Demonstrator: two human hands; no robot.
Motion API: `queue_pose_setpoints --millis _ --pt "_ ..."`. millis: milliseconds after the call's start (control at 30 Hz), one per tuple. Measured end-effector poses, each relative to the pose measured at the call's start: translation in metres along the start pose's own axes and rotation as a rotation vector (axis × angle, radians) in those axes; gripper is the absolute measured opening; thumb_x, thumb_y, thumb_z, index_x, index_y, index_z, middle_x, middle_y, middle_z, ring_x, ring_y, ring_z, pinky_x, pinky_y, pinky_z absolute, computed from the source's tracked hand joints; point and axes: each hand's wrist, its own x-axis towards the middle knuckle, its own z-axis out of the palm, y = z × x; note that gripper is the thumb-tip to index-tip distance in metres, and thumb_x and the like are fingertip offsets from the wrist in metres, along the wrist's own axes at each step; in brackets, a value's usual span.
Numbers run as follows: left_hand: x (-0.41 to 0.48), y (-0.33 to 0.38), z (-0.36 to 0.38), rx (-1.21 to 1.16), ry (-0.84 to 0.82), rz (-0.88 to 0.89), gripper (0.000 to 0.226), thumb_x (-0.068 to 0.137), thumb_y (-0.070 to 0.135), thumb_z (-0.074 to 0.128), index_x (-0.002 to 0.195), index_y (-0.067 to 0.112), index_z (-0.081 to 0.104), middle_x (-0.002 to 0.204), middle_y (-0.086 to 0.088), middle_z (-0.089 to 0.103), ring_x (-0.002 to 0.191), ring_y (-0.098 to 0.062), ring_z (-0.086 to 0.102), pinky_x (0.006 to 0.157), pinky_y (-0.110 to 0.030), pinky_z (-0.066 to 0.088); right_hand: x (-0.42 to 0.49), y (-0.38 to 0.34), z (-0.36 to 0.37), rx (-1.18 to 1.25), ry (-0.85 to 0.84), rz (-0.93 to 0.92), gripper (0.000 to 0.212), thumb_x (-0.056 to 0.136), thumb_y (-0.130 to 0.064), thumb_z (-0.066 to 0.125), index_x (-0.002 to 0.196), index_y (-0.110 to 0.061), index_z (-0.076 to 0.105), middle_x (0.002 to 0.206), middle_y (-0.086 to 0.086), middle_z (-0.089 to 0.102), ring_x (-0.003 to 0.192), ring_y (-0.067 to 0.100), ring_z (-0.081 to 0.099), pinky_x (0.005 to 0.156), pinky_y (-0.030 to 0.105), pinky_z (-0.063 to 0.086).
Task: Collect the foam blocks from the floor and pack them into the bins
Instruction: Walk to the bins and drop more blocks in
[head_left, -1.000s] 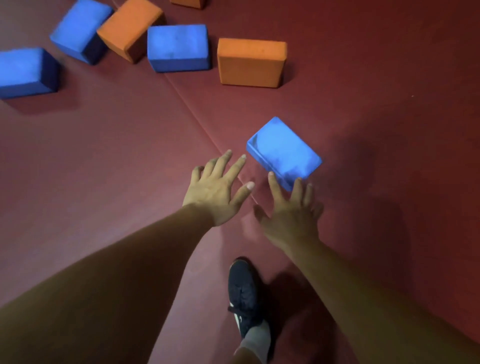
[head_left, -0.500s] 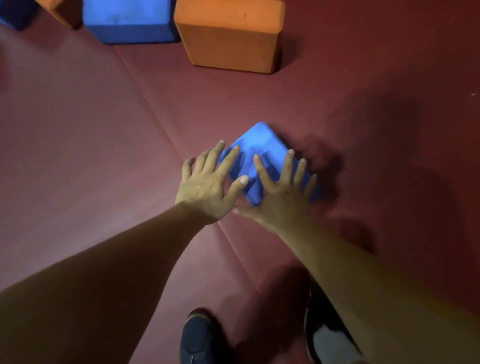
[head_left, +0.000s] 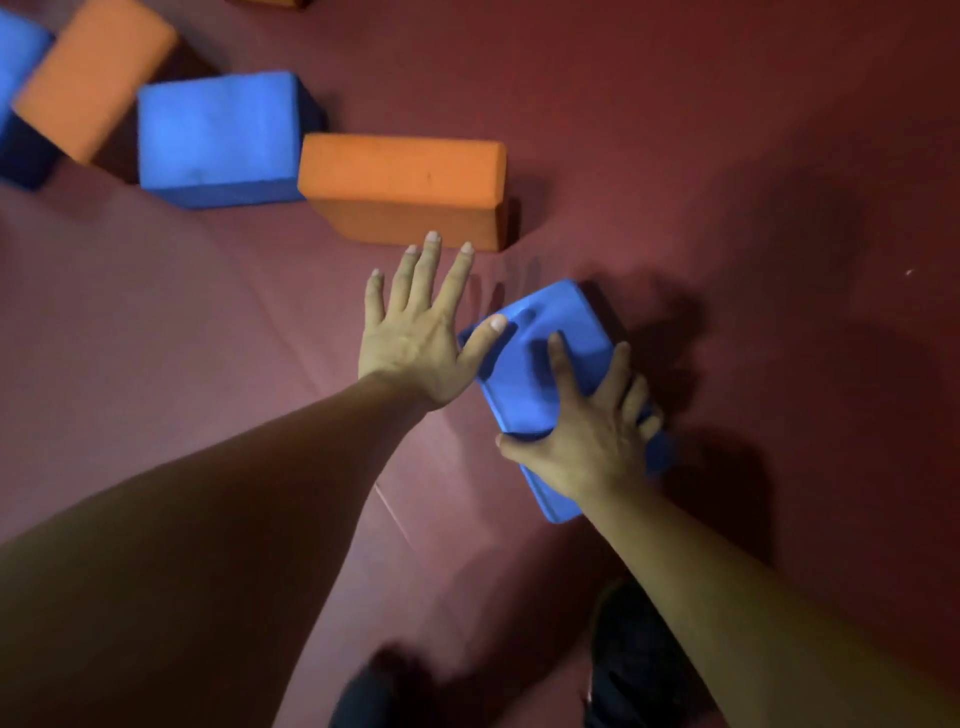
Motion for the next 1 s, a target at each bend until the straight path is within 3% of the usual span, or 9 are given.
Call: queue_pose_setpoints --millis 200,300,367,433,500,567,633,800,1000 --pt "0.082 -0.009 -0.031 0.114 0.059 0.07 0.098 0.08 0.089 0.0 0.16 0.033 -0.008 0.169 -0.011 -0.012 0.155 -0.029 -0.01 0.123 -0.056 0.002 0.043 0.001 -0.042 0.083 -0.013 0.138 0.129 0.052 -0.09 0.068 0.15 -0.061 -0.011 0.164 0.016 -0.01 0.145 0.045 0.014 0.111 0.065 0.023" --pt "0.135 -0.015 -0.033 0.193 0.049 0.161 0.104 0.075 0.093 0.001 0.16 0.033 -0.011 0.168 -0.011 -0.013 0.155 -0.032 -0.014 0.122 -0.058 0.002 0.065 0.001 -0.039 0.149 0.047 0.237 0.128 0.051 -0.091 0.066 0.15 -0.06 -0.01 0.164 0.017 -0.003 0.141 0.046 0.021 0.112 0.064 0.024" --pt "0.167 -0.018 -0.031 0.243 -0.009 0.222 0.11 0.072 0.097 0.006 0.16 0.033 -0.011 0.169 -0.012 -0.005 0.155 -0.035 -0.008 0.122 -0.059 0.001 0.077 -0.004 -0.031 0.204 0.093 0.318 0.129 0.05 -0.091 0.065 0.151 -0.06 -0.009 0.163 0.017 0.003 0.138 0.046 0.025 0.112 0.063 0.027" --pt "0.187 -0.02 -0.026 0.26 -0.056 0.301 0.119 0.068 0.101 0.011 0.162 0.029 0.007 0.159 -0.02 0.033 0.147 -0.041 0.028 0.119 -0.06 0.016 0.083 -0.009 -0.023 0.246 0.124 0.385 0.129 0.05 -0.092 0.065 0.151 -0.06 -0.008 0.162 0.018 0.007 0.136 0.046 0.028 0.11 0.063 0.03" --pt "0.192 -0.022 -0.018 0.251 -0.019 0.382 0.124 0.064 0.102 0.022 0.155 0.019 0.036 0.124 -0.02 0.06 0.112 -0.042 0.057 0.099 -0.054 0.04 0.083 -0.016 -0.016 0.252 0.163 0.423 0.129 0.049 -0.093 0.061 0.153 -0.057 -0.005 0.162 0.021 0.011 0.134 0.048 0.033 0.107 0.063 0.033" --pt "0.183 -0.017 -0.019 0.245 -0.033 0.418 0.117 0.06 0.1 0.033 0.14 0.017 0.052 0.111 -0.016 0.06 0.1 -0.039 0.059 0.084 -0.05 0.043 0.075 -0.022 -0.016 0.276 0.169 0.456 0.128 0.05 -0.094 0.059 0.155 -0.055 -0.003 0.162 0.022 0.013 0.134 0.049 0.034 0.105 0.064 0.034" --pt "0.17 -0.006 -0.028 0.23 -0.054 0.461 0.111 0.058 0.1 0.035 0.13 0.018 0.056 0.11 -0.014 0.059 0.102 -0.037 0.058 0.083 -0.05 0.044 0.058 -0.027 -0.023 0.35 0.156 0.514 0.127 0.052 -0.092 0.062 0.155 -0.055 -0.003 0.163 0.02 0.009 0.138 0.047 0.029 0.107 0.064 0.031" --pt "0.118 0.066 -0.072 0.177 -0.095 0.589 0.116 0.061 0.1 0.035 0.147 0.022 0.044 0.121 -0.013 0.058 0.112 -0.037 0.058 0.092 -0.051 0.045 -0.02 -0.015 -0.062 0.481 0.176 0.677 0.123 0.055 -0.093 0.058 0.15 -0.058 -0.011 0.164 0.014 -0.002 0.144 0.043 0.017 0.112 0.063 0.024" --pt "0.017 0.177 -0.125 0.168 -0.164 0.83 0.115 0.066 0.095 0.044 0.158 0.03 0.023 0.133 -0.011 0.053 0.113 -0.042 0.058 0.094 -0.048 0.045 -0.151 0.038 -0.097 0.636 0.303 0.934 0.119 0.055 -0.094 0.051 0.149 -0.06 -0.013 0.162 0.011 0.002 0.143 0.041 0.023 0.111 0.06 0.028"
